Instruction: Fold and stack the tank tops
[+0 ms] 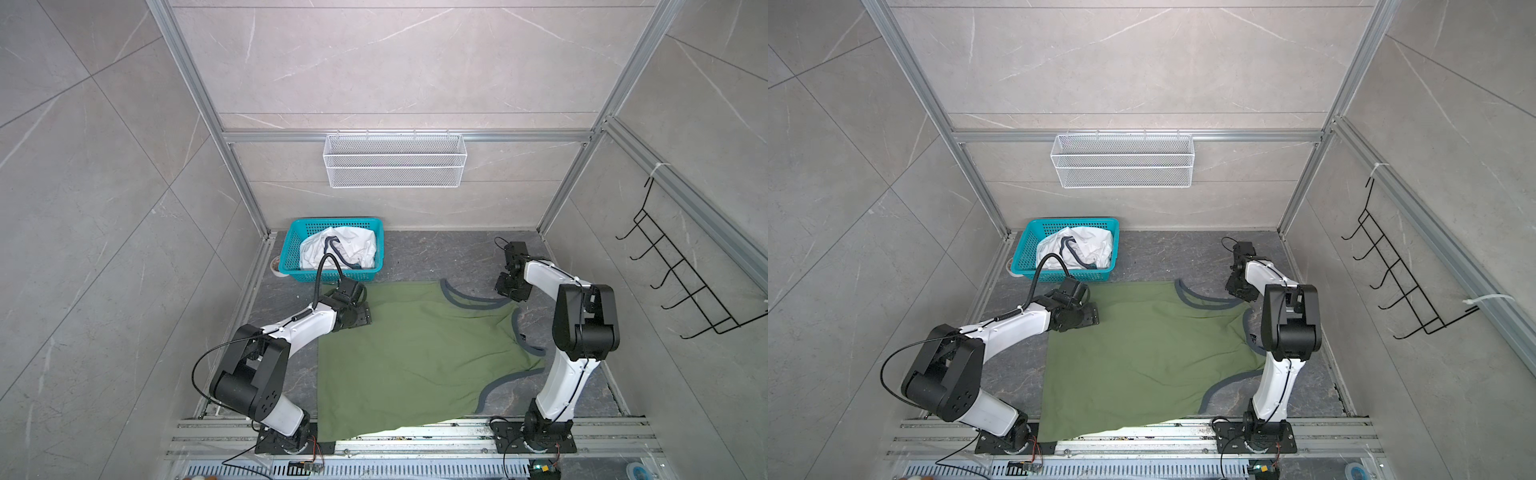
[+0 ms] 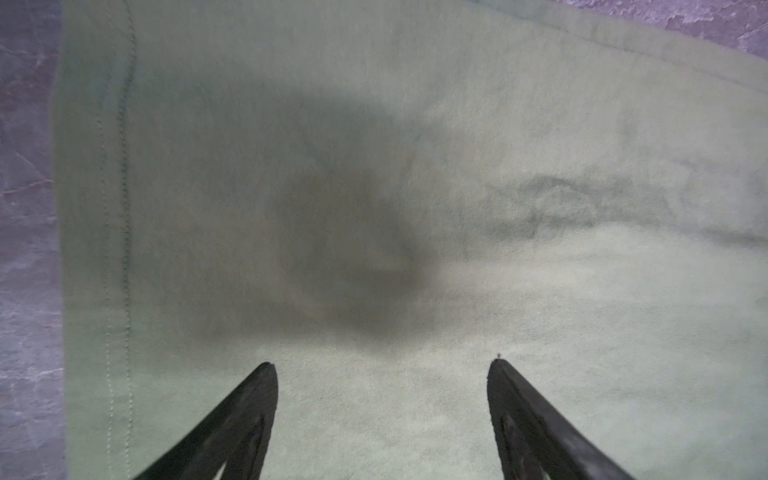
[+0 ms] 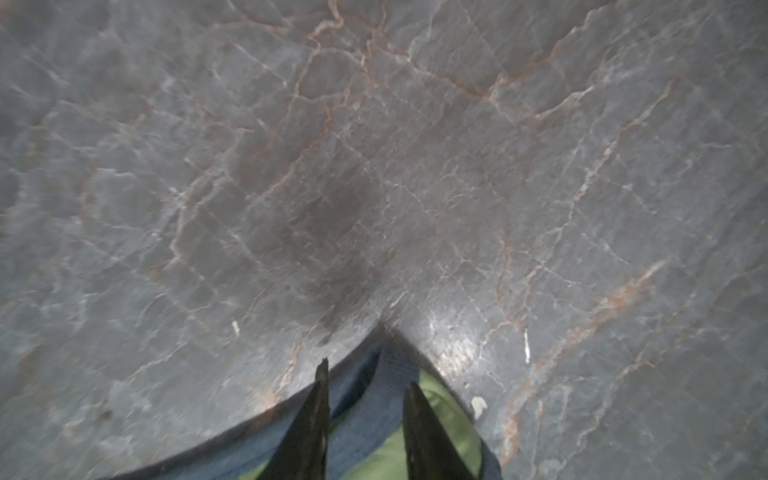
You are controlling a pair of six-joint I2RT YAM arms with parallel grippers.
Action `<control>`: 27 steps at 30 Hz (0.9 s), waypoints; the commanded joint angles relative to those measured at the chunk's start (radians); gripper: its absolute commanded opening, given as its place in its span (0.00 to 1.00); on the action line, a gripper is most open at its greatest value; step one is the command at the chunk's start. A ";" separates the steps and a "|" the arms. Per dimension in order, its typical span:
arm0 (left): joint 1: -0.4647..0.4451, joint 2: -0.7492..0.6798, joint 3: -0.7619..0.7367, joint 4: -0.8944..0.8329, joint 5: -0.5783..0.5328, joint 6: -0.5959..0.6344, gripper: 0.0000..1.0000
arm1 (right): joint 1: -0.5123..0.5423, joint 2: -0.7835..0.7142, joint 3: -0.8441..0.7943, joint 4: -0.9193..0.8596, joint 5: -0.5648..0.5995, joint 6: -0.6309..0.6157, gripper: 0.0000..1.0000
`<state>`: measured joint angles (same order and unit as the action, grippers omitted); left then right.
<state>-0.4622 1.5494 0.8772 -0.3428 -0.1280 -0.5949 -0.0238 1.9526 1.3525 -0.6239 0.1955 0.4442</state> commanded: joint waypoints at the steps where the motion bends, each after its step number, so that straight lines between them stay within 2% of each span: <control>1: 0.002 0.015 -0.006 0.017 -0.005 -0.007 0.82 | -0.004 0.019 0.019 -0.037 0.034 0.001 0.29; 6: 0.002 0.020 -0.005 0.020 -0.005 -0.008 0.82 | -0.003 0.038 0.016 -0.040 0.051 0.006 0.26; 9: 0.000 0.021 -0.005 0.020 -0.007 -0.006 0.82 | -0.004 0.035 0.011 -0.039 0.062 0.011 0.15; 11: 0.001 0.023 -0.004 0.018 -0.007 -0.004 0.82 | -0.003 0.027 0.004 -0.037 0.065 0.011 0.11; 15: 0.002 0.026 -0.007 0.020 -0.013 -0.003 0.82 | -0.004 0.026 -0.001 -0.037 0.062 0.010 0.11; 21: 0.002 0.031 -0.008 0.024 -0.012 -0.006 0.82 | -0.004 0.042 0.003 -0.039 0.034 0.004 0.18; 27: 0.001 0.032 -0.009 0.026 -0.013 -0.005 0.82 | -0.001 0.062 0.011 -0.043 0.024 0.002 0.20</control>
<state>-0.4622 1.5780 0.8722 -0.3328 -0.1284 -0.5949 -0.0246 1.9903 1.3525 -0.6346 0.2321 0.4515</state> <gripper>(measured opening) 0.820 0.196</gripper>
